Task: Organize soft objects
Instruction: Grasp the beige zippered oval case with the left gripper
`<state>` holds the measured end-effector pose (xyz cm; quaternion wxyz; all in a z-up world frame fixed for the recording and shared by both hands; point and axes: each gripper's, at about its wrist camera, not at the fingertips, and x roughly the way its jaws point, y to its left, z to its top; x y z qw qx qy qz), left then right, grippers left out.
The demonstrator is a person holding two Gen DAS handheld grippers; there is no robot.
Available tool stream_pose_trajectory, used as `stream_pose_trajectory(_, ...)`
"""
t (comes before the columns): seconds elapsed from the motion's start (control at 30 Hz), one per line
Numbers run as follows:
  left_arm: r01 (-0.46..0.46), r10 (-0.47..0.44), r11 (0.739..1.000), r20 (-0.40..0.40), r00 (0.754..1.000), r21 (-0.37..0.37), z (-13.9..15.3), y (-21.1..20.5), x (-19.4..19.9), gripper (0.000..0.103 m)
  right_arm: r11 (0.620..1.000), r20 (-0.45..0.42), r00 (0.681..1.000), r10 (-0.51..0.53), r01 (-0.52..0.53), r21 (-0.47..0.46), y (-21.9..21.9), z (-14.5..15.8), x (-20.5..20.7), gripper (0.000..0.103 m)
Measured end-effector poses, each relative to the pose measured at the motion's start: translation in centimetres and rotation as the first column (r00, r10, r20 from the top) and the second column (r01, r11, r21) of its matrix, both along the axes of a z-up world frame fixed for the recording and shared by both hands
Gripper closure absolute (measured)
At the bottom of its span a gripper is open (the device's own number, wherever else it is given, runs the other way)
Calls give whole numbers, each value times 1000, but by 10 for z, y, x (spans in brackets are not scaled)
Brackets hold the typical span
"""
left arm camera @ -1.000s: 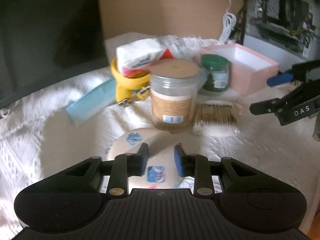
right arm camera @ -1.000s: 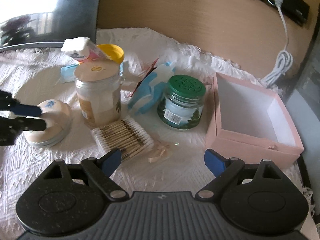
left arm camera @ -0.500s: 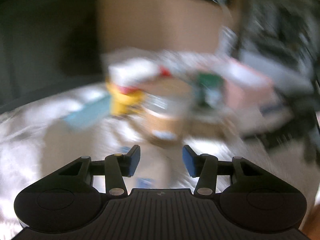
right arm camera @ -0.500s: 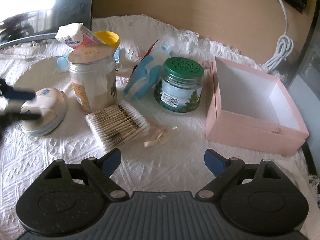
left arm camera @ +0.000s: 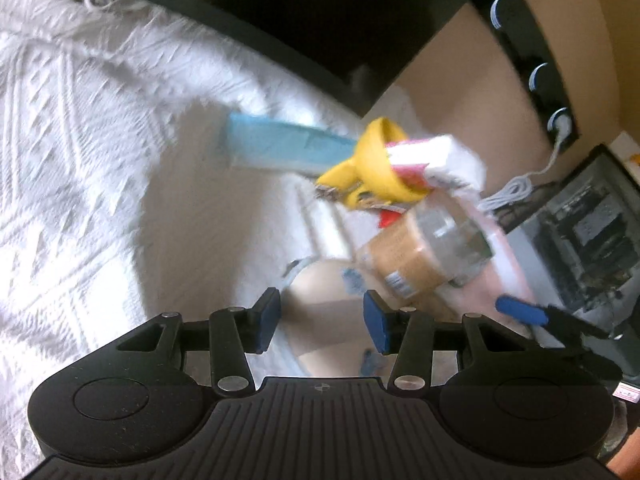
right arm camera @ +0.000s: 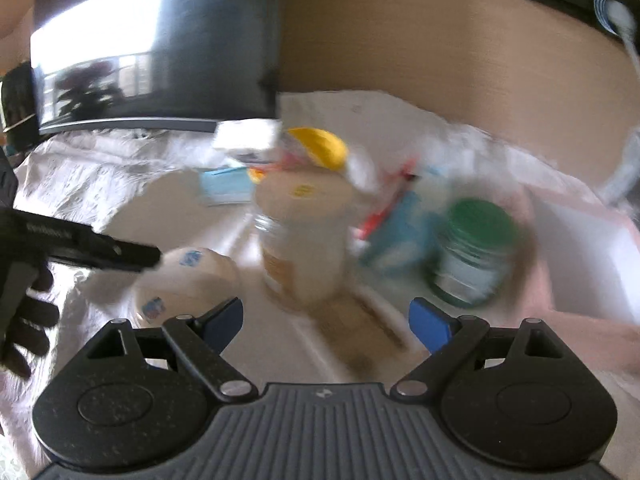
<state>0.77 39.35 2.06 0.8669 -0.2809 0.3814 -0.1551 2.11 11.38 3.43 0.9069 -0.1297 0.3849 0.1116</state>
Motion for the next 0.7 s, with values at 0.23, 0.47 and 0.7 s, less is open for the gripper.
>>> stream_pose_trajectory(0.23,-32,29,990,-30,999,-140,-20,8,2,50,996,-27,999,41,-43,-77,34,-36,8,36)
stream_pose_trajectory(0.47,18,-25,975,-28,999,-221,-15,-5,10,48,990,-41,997,62,-66,-125,33,-46,5,36)
stream_pose_trajectory(0.7,-4,5,999,37,999,-35,-3,-37,17,51,983,-47,992,120,-125,-132,23,-37,-20,36)
